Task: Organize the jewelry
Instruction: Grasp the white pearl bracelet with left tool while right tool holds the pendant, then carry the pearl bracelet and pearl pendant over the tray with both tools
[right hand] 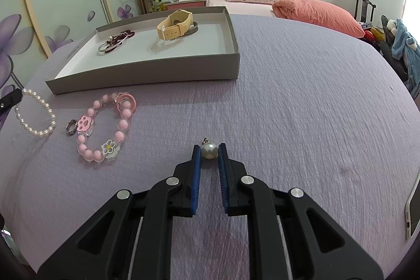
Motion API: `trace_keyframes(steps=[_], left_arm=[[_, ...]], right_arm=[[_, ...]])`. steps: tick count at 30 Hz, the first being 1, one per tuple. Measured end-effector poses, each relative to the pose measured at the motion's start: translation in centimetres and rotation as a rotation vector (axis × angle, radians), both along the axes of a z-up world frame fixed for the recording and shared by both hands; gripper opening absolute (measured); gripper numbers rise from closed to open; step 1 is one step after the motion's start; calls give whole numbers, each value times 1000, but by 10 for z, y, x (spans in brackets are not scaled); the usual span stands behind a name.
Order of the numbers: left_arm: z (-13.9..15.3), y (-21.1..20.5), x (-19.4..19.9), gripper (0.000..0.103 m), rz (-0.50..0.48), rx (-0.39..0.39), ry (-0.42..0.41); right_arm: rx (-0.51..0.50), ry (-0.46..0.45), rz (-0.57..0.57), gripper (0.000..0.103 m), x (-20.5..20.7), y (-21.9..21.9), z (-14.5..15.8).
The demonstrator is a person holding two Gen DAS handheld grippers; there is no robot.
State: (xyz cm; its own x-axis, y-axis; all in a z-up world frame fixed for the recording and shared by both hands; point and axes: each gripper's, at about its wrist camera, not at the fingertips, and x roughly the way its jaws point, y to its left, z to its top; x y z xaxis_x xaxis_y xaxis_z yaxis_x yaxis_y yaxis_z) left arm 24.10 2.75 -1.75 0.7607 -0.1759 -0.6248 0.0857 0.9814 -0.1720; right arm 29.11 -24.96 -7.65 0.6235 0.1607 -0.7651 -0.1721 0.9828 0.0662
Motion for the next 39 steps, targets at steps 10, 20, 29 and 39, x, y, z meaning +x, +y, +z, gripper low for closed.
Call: trace_keyframes(steps=[10,20,29,39], left_arm=[[4,2,-8,10,7,-10,-13],[5,3,-10,10,8,-14,-18],[16,-3,-10,10,4,-16,-45],[38,-21,0,10,-7,-5,-121]], right_arm=[[1,0,0,14,0,0,0],[8,-4,4,14,-2,1,2],[30,-176,40,14,-16,17,41],[77,-404,86,14,-18,35,100]])
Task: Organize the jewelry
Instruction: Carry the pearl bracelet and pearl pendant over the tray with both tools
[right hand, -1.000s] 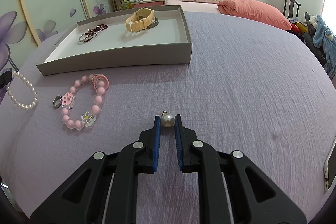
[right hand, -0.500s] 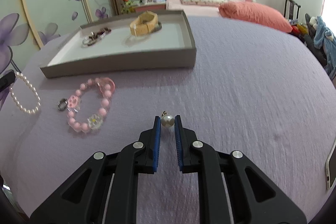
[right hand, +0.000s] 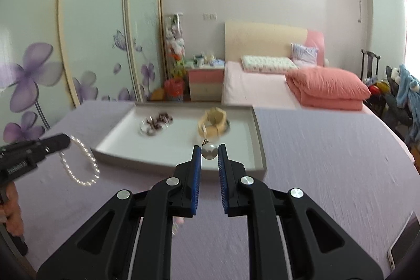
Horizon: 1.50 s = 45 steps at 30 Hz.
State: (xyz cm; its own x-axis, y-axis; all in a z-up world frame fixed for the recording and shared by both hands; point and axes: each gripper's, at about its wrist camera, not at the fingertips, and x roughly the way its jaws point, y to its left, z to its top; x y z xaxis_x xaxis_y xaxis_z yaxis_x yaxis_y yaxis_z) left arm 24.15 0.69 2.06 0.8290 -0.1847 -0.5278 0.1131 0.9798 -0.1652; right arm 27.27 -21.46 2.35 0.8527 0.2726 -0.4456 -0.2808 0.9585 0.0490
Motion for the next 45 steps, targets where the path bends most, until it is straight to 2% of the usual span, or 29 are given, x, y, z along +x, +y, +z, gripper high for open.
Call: trace_keyframes(steps=[18,23,29,37,45], left_arm=[[35,-20,42,10,19,89,-120],[38,-20,67,10,33,102,-132],[36,-14,101,10,59,81,-140],[16,-11,144,10,81,57,-106],[-2,-13,163,10,59,57,-74]], right_arm=[[65,-134,-5,14,29,19,35],[95,-150,-31,14,55,20,41],[127,-167,-85,14,85,21,34],[104,-77,-120,14,131,33,-2],[91,12,-116,14,148,41,-22]])
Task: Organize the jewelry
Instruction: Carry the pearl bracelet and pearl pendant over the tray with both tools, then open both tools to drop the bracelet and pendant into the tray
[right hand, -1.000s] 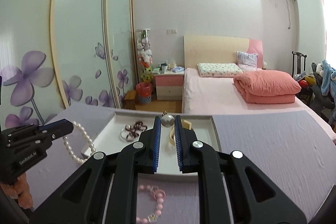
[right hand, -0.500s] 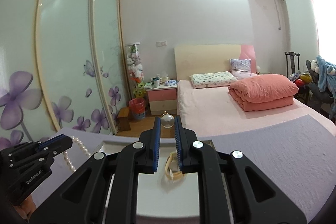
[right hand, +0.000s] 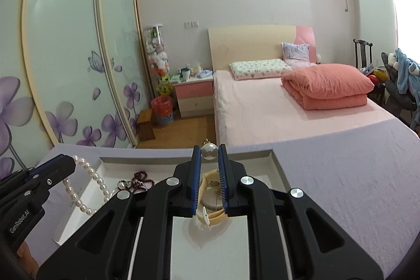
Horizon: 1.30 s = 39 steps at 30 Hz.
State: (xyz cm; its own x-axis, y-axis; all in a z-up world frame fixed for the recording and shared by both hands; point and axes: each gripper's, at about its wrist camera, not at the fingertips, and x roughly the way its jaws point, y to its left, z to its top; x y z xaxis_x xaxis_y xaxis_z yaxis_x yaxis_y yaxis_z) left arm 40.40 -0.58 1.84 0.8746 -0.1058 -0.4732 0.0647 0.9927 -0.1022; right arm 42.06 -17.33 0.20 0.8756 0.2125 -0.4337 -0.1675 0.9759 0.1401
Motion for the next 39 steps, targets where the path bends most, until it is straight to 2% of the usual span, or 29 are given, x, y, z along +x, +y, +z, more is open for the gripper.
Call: trace_keyframes(steps=[12,13,16,19,29,33,39], left_arm=[[-23,-4,14,10,-20,-18,47],[-24,-4,14,10,-20,-20,50],[-27,-3,15,12,-14,-26,56],[-29,0,16,16,-6,-34,63],[-23,14,4,16,40,-44,54],[-21,21,-9,24,60,-44,43],[-24,34,-36,26,85,-45,50]], right_arm=[[6,102,3,15,17,1,-20],[8,106,11,17,16,1,-20],[17,96,10,46,14,-2,-18],[23,92,9,47,12,-6,-17],[42,80,-16,47,2,-26,-17],[42,67,-12,47,-9,-30,-15],[24,63,23,45,-36,-32,-16]])
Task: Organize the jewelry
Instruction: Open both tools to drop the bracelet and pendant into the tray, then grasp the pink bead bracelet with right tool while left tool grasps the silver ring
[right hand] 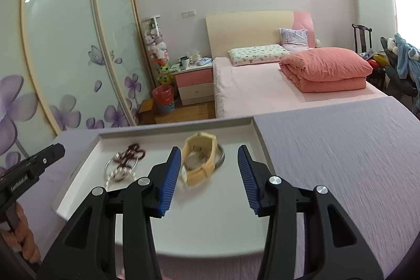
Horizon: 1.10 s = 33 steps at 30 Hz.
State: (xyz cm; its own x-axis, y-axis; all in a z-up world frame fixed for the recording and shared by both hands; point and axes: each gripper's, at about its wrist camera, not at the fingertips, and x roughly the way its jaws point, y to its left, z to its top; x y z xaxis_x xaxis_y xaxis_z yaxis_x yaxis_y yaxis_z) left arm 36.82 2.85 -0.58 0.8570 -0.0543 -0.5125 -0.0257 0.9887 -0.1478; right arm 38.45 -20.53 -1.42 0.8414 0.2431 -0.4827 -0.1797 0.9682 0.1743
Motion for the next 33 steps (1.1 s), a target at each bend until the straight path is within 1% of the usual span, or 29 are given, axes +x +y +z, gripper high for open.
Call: trace_keyframes(steps=[4,6,9,13,18,20,22,26,27,28,29,33], left_arm=[[-1,8,-21,28,7,-3,-3],[-3,13,-36,33,14,4,-10],[-6,17,-54,34,20,19,-11],[-12,20,-66,34,26,44,10],[-18,22,-72,35,33,34,35],[-20,20,-74,35,27,34,39],[-21,18,-76,35,20,39,41],[-22,11,-79,36,6,43,48],[-22,9,-79,36,2,47,49],[-22,7,-80,36,-1,51,50],[-22,6,-80,36,-4,54,52],[-22,2,-78,37,-11,55,54]], right_arm=[[-30,13,35,44,-22,1,-5],[-39,33,48,43,-32,2,-10],[-50,85,78,43,-43,1,-18],[-82,152,121,42,-54,5,-27],[-123,233,185,40,-64,18,-39],[-148,253,199,36,-69,26,-44],[-171,276,205,35,-69,30,-48],[-199,314,209,28,-70,32,-56],[-202,313,209,24,-71,32,-57],[-214,310,209,16,-73,33,-57],[-222,308,207,14,-75,34,-57],[-241,304,197,14,-86,27,-57]])
